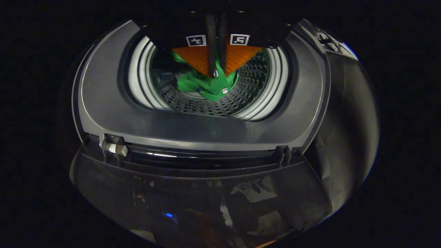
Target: Put the clothes into the washing machine and then close the washing machine lid.
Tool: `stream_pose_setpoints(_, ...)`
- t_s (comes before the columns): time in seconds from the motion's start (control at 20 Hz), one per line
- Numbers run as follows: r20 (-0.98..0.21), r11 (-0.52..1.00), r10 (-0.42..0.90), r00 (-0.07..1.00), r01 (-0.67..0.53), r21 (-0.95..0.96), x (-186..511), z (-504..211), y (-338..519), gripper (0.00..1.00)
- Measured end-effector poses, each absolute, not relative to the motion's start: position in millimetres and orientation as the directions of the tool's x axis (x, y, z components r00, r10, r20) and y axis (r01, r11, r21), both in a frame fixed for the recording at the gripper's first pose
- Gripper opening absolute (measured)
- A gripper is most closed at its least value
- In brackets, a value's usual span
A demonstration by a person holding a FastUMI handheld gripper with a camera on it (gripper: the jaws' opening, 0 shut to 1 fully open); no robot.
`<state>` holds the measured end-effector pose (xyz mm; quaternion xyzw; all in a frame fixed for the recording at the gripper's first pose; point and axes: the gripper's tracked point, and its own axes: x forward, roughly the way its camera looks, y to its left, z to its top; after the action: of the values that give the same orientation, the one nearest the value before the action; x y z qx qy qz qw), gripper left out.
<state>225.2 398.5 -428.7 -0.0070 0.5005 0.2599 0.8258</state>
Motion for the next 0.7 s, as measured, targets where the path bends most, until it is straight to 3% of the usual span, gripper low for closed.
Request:
stream_pose_setpoints(0.15,-0.838,0.87,0.416,0.354,-0.422,0.254,223.8,-432.2,399.4,0.11)
stream_pose_setpoints(0.25,-0.833,0.875,0.412,0.369,-0.416,0.248,226.6,-430.4,397.2,0.22)
stream_pose_setpoints(0.65,-0.829,0.878,0.399,0.391,-0.425,0.223,224.3,-420.6,391.6,1.0)
stream_pose_setpoints(0.7,-0.825,0.88,0.4,0.399,-0.42,0.223,224.1,-416.6,390.1,0.99)
